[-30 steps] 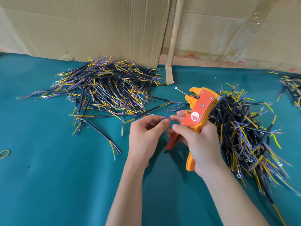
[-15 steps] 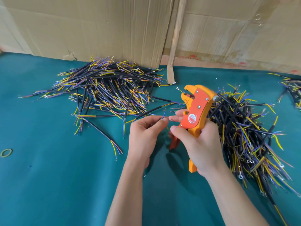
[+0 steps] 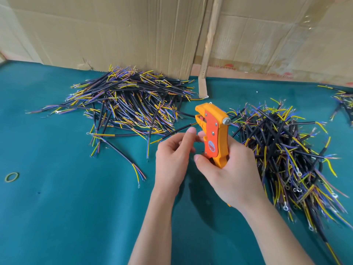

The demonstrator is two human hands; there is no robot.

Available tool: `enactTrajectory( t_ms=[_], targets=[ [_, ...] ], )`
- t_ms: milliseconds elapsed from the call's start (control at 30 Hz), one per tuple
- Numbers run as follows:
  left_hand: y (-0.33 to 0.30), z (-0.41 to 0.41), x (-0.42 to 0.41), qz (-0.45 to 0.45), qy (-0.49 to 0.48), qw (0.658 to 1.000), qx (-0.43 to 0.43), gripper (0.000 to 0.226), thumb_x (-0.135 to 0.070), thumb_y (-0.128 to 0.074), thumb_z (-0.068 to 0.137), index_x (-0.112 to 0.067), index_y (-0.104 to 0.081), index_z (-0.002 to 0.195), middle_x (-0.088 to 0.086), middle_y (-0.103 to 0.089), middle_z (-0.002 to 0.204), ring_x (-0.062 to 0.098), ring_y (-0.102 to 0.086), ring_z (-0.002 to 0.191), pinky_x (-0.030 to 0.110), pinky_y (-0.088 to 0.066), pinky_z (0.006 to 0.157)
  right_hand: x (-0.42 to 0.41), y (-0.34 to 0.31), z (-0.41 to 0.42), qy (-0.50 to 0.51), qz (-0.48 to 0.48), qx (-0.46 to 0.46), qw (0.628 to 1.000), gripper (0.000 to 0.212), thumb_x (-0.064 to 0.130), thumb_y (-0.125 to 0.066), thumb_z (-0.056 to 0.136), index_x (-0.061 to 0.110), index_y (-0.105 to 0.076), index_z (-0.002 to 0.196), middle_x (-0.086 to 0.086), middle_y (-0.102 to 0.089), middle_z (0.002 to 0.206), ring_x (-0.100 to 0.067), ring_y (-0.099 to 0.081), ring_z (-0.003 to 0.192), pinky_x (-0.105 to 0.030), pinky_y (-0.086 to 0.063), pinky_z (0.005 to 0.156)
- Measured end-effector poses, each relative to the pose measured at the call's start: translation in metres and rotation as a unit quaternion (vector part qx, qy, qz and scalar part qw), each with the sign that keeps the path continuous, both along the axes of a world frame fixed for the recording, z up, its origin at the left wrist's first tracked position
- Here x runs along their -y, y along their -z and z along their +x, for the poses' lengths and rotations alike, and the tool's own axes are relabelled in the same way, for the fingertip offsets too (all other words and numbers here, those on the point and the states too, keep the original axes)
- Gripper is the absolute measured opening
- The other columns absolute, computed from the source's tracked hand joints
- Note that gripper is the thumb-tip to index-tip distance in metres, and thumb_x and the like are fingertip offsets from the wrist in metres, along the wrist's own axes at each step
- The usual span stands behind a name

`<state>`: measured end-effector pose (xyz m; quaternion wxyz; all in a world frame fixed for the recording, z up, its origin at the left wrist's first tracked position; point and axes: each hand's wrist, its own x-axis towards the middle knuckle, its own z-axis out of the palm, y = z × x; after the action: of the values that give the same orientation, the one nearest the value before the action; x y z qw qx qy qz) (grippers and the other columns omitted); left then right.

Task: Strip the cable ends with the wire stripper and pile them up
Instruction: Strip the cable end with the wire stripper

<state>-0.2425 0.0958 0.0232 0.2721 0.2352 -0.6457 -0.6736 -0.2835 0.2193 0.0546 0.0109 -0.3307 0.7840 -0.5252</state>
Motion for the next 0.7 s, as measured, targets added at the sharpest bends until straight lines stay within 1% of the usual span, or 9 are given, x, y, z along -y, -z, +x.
enactTrajectory(
  t_ms=[67,133,200,300,367,467,533,633,700],
  targets=[
    [0.001,0.000,0.000,-0.004,0.001,1.000,-0.007,0.032,-0.053,-0.062,0.093,-0.031,-0.076,0.074,-0.007,-0.060,0.063,0.009,-0.050,0.058,0.032,-0.042,0.065,-0.001,0.001,-0.001,-0.006,0.001,0.011,1.000,0.028,0.031,-0.072,0.077,0.035,-0.070,0.104,0.006,-0.072,0.074,-0.020,-0.065,0.065,-0.029,-0.052,0.067],
    [0.001,0.000,0.002,0.010,0.018,1.000,-0.017,0.029,-0.048,-0.064,0.091,-0.030,-0.075,0.070,-0.008,-0.063,0.065,0.009,-0.052,0.059,0.033,-0.042,0.068,-0.001,0.001,-0.004,-0.011,-0.009,0.034,0.999,0.029,0.030,-0.072,0.076,0.036,-0.071,0.104,0.012,-0.075,0.082,-0.014,-0.070,0.073,-0.027,-0.055,0.072],
    [0.002,0.001,0.003,0.025,0.034,0.999,-0.023,0.028,-0.044,-0.064,0.090,-0.028,-0.075,0.071,-0.006,-0.068,0.071,0.012,-0.055,0.064,0.036,-0.044,0.072,-0.002,0.002,-0.006,-0.031,-0.029,0.073,0.996,0.031,0.025,-0.073,0.076,0.031,-0.073,0.106,0.020,-0.077,0.093,-0.005,-0.072,0.089,-0.028,-0.057,0.083],
    [0.003,0.002,0.003,0.052,0.044,0.997,-0.048,0.022,-0.030,-0.064,0.093,-0.020,-0.078,0.080,-0.001,-0.076,0.082,0.012,-0.062,0.069,0.032,-0.047,0.075,-0.001,0.005,-0.008,-0.070,-0.068,0.148,0.984,0.032,0.015,-0.073,0.077,0.023,-0.075,0.108,0.010,-0.078,0.104,-0.014,-0.073,0.106,-0.047,-0.057,0.093],
    [0.003,0.003,0.004,0.061,0.035,0.996,-0.062,0.018,-0.022,-0.065,0.093,-0.015,-0.079,0.083,0.003,-0.077,0.083,0.008,-0.061,0.064,0.023,-0.047,0.068,-0.001,0.005,-0.009,-0.071,-0.081,0.183,0.977,0.030,0.015,-0.072,0.077,0.023,-0.075,0.106,0.006,-0.079,0.105,-0.020,-0.075,0.097,-0.051,-0.059,0.088],
    [0.008,0.001,0.006,0.043,-0.015,0.997,-0.058,0.015,-0.016,-0.069,0.092,-0.012,-0.076,0.080,-0.010,-0.068,0.063,0.001,-0.048,0.051,0.012,-0.037,0.052,-0.003,0.003,-0.012,-0.065,-0.101,0.253,0.960,0.030,0.018,-0.071,0.077,0.020,-0.072,0.107,0.000,-0.079,0.105,-0.028,-0.074,0.075,-0.048,-0.063,0.073],
    [0.009,-0.001,0.005,0.028,-0.036,0.997,-0.054,0.014,-0.015,-0.070,0.093,-0.013,-0.073,0.080,-0.010,-0.068,0.061,-0.001,-0.047,0.048,0.011,-0.036,0.050,-0.005,0.003,-0.016,-0.059,-0.112,0.320,0.939,0.038,0.019,-0.072,0.076,0.015,-0.068,0.114,-0.007,-0.078,0.105,-0.033,-0.073,0.071,-0.052,-0.063,0.069],
    [0.009,-0.001,0.006,0.004,-0.037,0.998,-0.052,0.011,-0.015,-0.067,0.096,-0.010,-0.067,0.086,0.000,-0.077,0.076,-0.002,-0.052,0.049,0.011,-0.038,0.052,-0.006,0.004,-0.019,-0.052,-0.119,0.394,0.910,0.045,0.018,-0.072,0.074,0.013,-0.061,0.117,-0.019,-0.073,0.108,-0.040,-0.069,0.069,-0.051,-0.060,0.064],
    [0.011,0.000,0.009,-0.033,-0.053,0.997,-0.041,0.012,-0.015,-0.067,0.096,-0.010,-0.066,0.085,-0.005,-0.074,0.072,0.001,-0.053,0.053,0.014,-0.039,0.054,-0.005,0.004,-0.020,-0.070,-0.113,0.427,0.894,0.050,0.016,-0.070,0.073,0.013,-0.056,0.122,-0.022,-0.073,0.109,-0.042,-0.066,0.068,-0.050,-0.059,0.064]
  ],
)
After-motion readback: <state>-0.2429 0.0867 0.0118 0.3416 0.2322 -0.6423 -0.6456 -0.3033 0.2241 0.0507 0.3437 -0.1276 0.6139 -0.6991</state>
